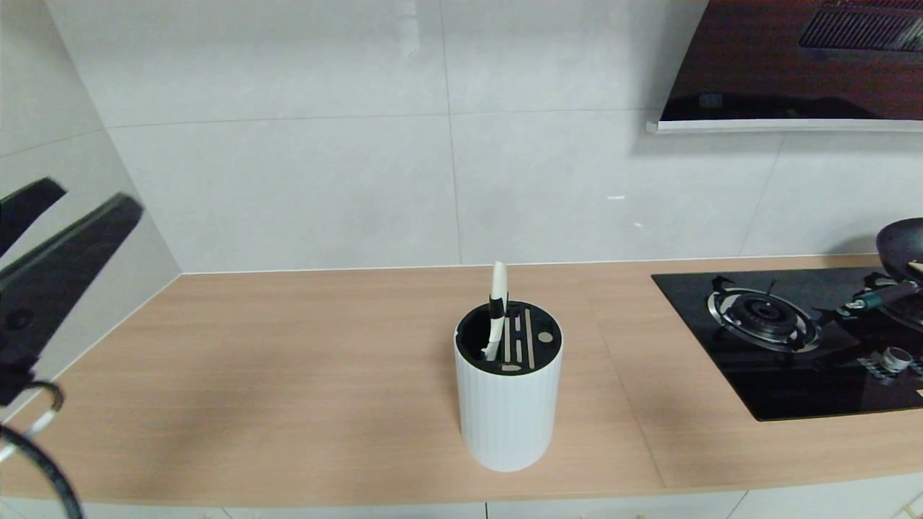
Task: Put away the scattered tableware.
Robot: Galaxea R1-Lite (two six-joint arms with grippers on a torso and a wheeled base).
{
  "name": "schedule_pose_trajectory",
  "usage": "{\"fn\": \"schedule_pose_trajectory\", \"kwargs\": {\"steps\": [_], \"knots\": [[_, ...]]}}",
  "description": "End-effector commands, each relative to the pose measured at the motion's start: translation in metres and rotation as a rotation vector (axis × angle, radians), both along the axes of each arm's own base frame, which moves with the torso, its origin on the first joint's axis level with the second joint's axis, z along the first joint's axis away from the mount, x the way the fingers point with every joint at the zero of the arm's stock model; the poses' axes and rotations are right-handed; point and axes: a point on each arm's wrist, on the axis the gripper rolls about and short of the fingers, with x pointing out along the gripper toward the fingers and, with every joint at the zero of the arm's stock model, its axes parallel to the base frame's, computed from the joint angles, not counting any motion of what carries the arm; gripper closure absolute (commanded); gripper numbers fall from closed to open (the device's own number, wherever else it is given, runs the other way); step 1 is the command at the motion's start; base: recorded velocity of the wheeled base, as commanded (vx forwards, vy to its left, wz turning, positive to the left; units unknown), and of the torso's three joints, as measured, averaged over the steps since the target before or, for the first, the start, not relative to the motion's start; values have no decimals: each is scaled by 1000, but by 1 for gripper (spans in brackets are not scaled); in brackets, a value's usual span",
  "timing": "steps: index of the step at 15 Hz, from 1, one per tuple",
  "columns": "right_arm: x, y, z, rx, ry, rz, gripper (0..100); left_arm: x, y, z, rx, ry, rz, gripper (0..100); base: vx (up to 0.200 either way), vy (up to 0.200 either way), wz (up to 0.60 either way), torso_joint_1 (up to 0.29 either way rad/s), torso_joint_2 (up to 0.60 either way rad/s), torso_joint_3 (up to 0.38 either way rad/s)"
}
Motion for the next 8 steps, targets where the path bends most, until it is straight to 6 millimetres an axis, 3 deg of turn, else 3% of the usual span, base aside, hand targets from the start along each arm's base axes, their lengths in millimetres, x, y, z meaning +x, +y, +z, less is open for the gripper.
{"fn": "schedule_pose_trajectory", "kwargs": {"steps": [1, 5, 7, 8], "knots": [[-57, -19, -12, 33, -120, -113, 0, -77, 29, -23, -36, -14, 97, 0, 0, 0, 0, 0, 0, 0], [-95, -25, -47, 33, -154, -175, 0, -123, 32, -47, -109, -8, 111, 0, 0, 0, 0, 0, 0, 0], [-105, -26, -58, 28, -155, -183, 0, -133, 32, -57, -124, -5, 125, 0, 0, 0, 0, 0, 0, 0], [-105, -25, -62, 34, -137, -225, 0, -139, 31, -72, -123, 2, 163, 0, 0, 0, 0, 0, 0, 0]]}}
